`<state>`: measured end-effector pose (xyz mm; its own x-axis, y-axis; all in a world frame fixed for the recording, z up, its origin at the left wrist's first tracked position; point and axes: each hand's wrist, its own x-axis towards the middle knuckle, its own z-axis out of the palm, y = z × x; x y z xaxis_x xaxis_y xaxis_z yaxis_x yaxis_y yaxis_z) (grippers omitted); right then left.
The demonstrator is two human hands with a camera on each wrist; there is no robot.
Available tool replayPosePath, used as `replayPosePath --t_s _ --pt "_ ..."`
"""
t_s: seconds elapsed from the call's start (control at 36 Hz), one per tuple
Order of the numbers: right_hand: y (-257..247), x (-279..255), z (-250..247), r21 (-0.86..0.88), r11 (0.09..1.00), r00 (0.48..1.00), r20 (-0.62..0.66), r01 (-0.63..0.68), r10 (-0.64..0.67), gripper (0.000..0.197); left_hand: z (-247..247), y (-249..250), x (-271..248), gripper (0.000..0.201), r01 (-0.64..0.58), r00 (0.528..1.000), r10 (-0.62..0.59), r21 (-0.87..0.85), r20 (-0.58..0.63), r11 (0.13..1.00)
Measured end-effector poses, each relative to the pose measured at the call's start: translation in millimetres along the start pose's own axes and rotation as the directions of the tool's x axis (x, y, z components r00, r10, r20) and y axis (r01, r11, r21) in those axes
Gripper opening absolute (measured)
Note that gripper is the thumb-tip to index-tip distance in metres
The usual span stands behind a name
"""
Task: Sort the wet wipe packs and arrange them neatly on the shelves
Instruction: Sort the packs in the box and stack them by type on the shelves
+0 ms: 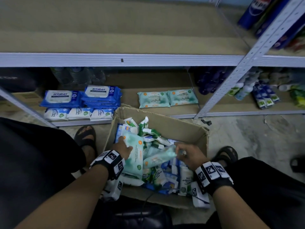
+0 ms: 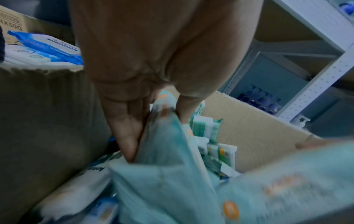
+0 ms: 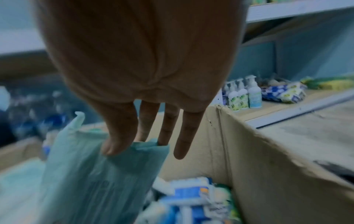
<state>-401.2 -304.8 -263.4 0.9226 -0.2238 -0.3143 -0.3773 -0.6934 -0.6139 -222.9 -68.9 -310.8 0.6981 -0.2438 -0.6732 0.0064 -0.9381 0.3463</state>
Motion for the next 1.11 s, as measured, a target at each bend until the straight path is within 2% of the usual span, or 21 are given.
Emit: replayPosePath --t_s 0.11,0.17,0.22,0.25,0.28,0.31,0.36,0.39,0.44,0.5,0.56,0.64,0.75,0.83,0.89,0.94,1.06,1.11 --pt "23 -7 20 -0.156 0.987 0.971 0.240 0.026 0.013 0.010 5 -6 -1 0.070 0.111 0.994 -0.111 0.042 0.006 0.993" --pt "28 -9 22 -0.230 0.973 0.956 0.285 -0.004 0.072 0.004 8 -10 -2 0.065 0.108 0.992 -0.112 0.064 0.061 0.992" --pt "32 -11 25 -0.293 0.953 0.934 0.313 -0.078 0.173 0.011 10 -11 -2 0.063 0.087 0.991 -0.096 0.098 0.091 0.991" --pt "32 -11 27 -0.332 0.936 0.911 0.337 -0.122 0.238 0.008 11 -12 -2 0.063 0.081 0.991 -0.093 0.116 0.101 0.990" --pt "32 -11 30 -0.359 0.922 0.887 0.366 -0.146 0.283 0.004 11 -11 -1 0.066 0.079 0.991 -0.092 0.133 0.098 0.988" --pt "33 -9 33 -0.376 0.908 0.856 0.393 -0.183 0.335 0.012 12 -12 3 0.072 0.077 0.993 -0.088 0.141 0.075 0.987" --pt "32 -5 39 -0.411 0.878 0.809 0.413 -0.245 0.419 0.019 13 -10 6 0.094 0.111 0.994 -0.113 0.151 0.007 0.982" --pt "31 -2 41 -0.411 0.870 0.806 0.397 -0.272 0.439 0.019 12 -9 6 0.101 0.120 0.993 -0.118 0.172 -0.027 0.978" --pt "35 4 46 -0.386 0.865 0.818 0.348 -0.321 0.459 0.024 13 -8 7 0.099 0.073 0.997 -0.060 0.249 -0.057 0.966" --pt "36 8 49 -0.404 0.856 0.822 0.329 -0.322 0.464 0.030 14 -9 8 0.090 -0.050 0.997 0.065 0.363 -0.029 0.930" --pt "39 11 56 -0.410 0.858 0.824 0.335 -0.309 0.457 0.052 15 -11 12 0.086 -0.151 0.988 0.144 0.443 0.050 0.884" --pt "40 9 66 -0.362 0.880 0.816 0.375 -0.309 0.440 0.083 16 -13 20 0.089 -0.162 0.982 0.105 0.413 0.158 0.896" --pt "43 6 79 -0.308 0.889 0.822 0.364 -0.339 0.439 0.100 18 -18 23 0.092 -0.128 0.983 0.067 0.378 0.169 0.917" --pt "45 7 81 -0.301 0.893 0.818 0.377 -0.335 0.434 0.115 17 -20 24 0.108 -0.108 0.984 0.035 0.428 0.175 0.897" --pt "44 8 80 -0.328 0.888 0.811 0.387 -0.324 0.439 0.116 17 -18 26 0.122 -0.101 0.981 0.012 0.455 0.194 0.885" --pt "43 9 78 -0.347 0.880 0.807 0.382 -0.325 0.449 0.113 17 -15 25 0.126 -0.111 0.977 0.005 0.491 0.212 0.864" --pt "40 11 69 -0.334 0.881 0.792 0.405 -0.336 0.456 0.106 19 -9 19 0.119 -0.170 0.971 0.042 0.563 0.234 0.809" --pt "40 12 63 -0.326 0.882 0.786 0.417 -0.340 0.457 0.102 21 -5 20 0.107 -0.279 0.948 0.133 0.555 0.289 0.783"
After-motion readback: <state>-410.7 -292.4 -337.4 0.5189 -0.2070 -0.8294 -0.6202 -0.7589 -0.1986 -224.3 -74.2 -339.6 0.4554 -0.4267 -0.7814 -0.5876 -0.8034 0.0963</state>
